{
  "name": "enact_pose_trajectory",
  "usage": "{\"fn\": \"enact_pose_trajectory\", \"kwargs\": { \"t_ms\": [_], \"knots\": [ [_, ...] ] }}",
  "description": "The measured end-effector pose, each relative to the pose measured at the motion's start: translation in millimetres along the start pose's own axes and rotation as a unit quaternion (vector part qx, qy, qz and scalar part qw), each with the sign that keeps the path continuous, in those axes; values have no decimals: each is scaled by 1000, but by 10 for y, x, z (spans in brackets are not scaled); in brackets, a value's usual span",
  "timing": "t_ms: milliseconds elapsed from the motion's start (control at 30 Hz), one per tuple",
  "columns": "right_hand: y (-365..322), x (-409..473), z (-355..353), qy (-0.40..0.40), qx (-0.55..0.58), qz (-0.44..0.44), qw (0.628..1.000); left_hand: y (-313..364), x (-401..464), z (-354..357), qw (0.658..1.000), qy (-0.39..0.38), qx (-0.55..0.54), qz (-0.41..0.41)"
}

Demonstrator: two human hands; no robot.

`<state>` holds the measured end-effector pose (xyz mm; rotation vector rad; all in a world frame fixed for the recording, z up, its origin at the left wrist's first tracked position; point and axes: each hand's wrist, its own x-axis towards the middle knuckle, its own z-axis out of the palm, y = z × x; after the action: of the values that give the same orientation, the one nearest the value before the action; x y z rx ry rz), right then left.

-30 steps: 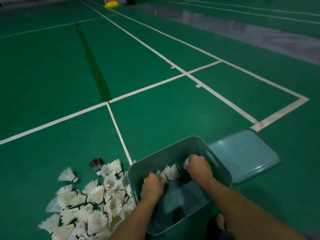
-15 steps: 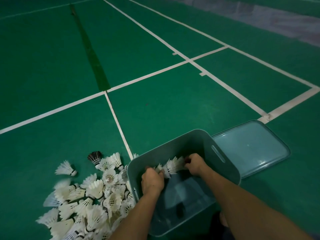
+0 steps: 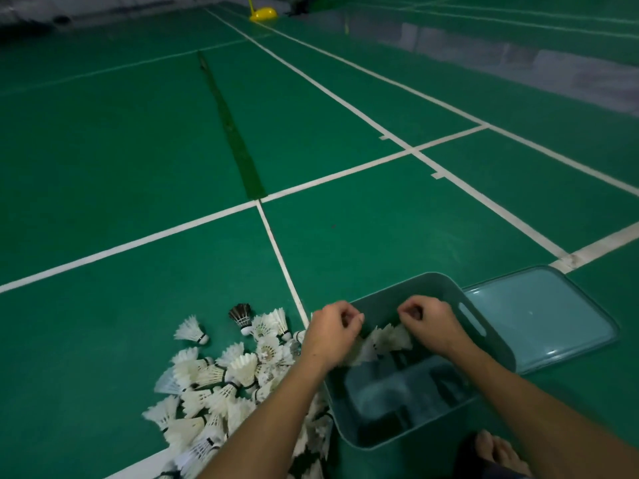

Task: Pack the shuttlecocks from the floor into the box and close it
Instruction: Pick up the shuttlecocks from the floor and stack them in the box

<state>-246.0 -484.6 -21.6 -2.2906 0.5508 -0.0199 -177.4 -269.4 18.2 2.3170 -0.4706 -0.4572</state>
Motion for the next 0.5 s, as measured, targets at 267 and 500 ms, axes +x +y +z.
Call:
{"fn": "enact_pose_trajectory", "kwargs": {
  "t_ms": [267, 500],
  "knots": [
    [-1295, 206, 319, -22, 106, -112, 988, -80, 103, -1455, 997, -14, 31, 63],
    [-1885, 456, 856, -208, -77, -214, 951, -988, 245, -2172, 935, -85, 339, 56]
  ]
}}
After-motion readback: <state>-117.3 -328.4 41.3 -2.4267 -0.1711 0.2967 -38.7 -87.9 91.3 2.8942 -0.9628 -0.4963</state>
